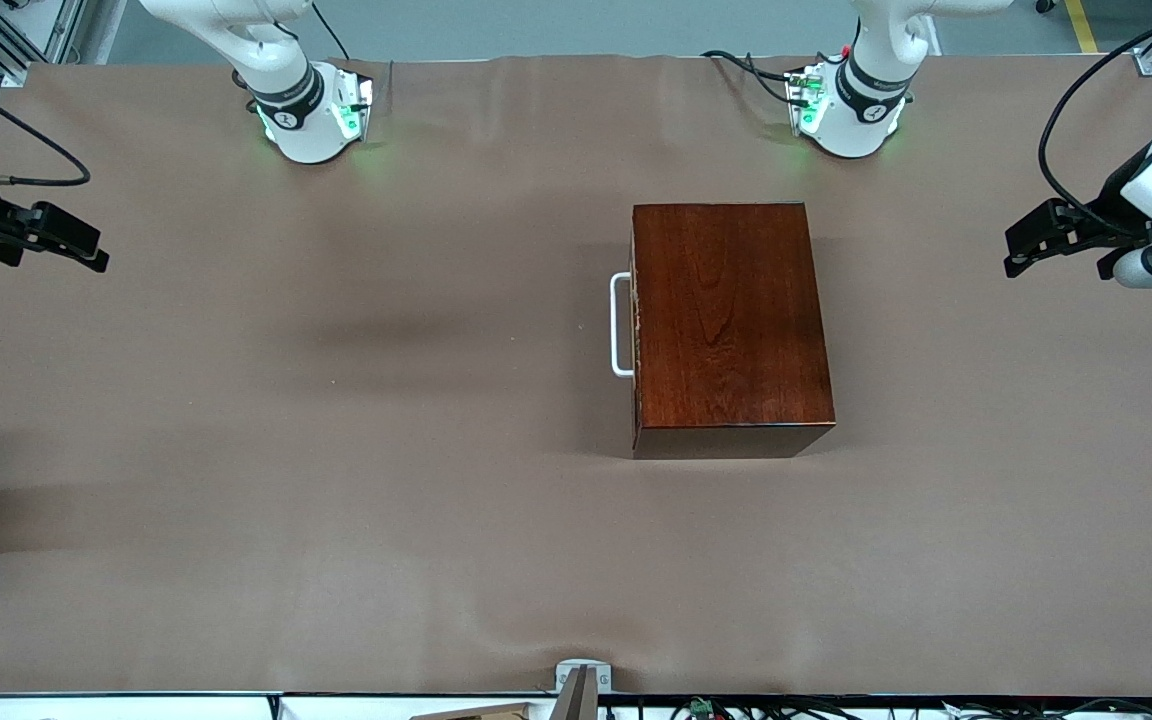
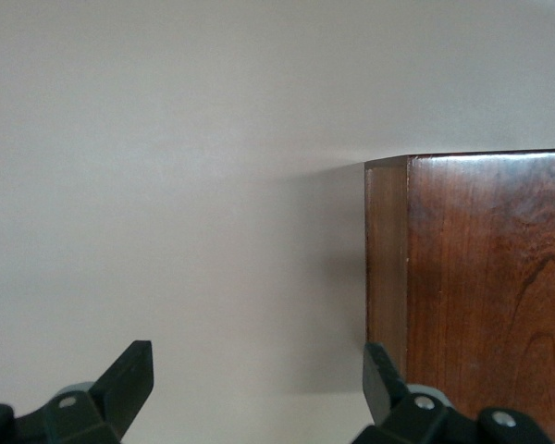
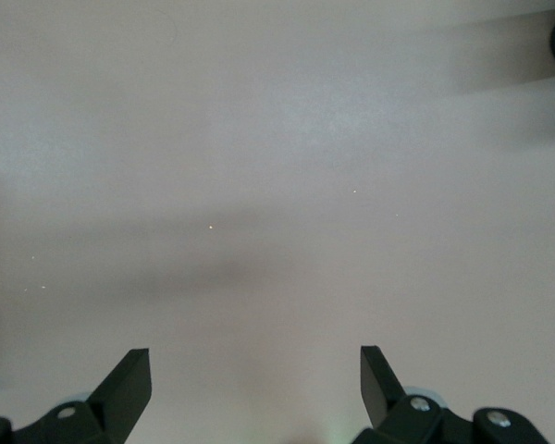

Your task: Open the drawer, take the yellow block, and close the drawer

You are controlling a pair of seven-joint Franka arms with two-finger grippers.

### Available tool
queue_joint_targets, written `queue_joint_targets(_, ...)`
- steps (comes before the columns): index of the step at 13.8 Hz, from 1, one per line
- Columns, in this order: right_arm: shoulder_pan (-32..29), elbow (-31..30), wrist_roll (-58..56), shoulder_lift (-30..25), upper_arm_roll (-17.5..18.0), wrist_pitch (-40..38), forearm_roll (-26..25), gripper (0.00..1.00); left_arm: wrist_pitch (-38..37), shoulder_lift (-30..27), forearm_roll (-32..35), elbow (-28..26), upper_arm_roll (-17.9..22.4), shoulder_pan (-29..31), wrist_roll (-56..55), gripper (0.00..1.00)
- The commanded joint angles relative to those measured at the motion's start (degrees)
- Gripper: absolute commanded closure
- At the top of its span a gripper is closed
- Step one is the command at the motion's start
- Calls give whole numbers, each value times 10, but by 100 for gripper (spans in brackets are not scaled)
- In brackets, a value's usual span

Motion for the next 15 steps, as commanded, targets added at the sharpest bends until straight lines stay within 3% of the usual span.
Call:
queue_joint_targets(1,-2,6,3,-1,4,-7,-8,0,6,-5,-9,-7,1,1,-1,0)
queue_joint_targets(12,-2,6,3,-1,4,-7,-8,0,4,-1,-11,-5,-1,1,-3,0)
queue_joint_targets(15,-2,6,3,-1,4,-7,-8,0,8,8,-51,-3,0,0,-8,0)
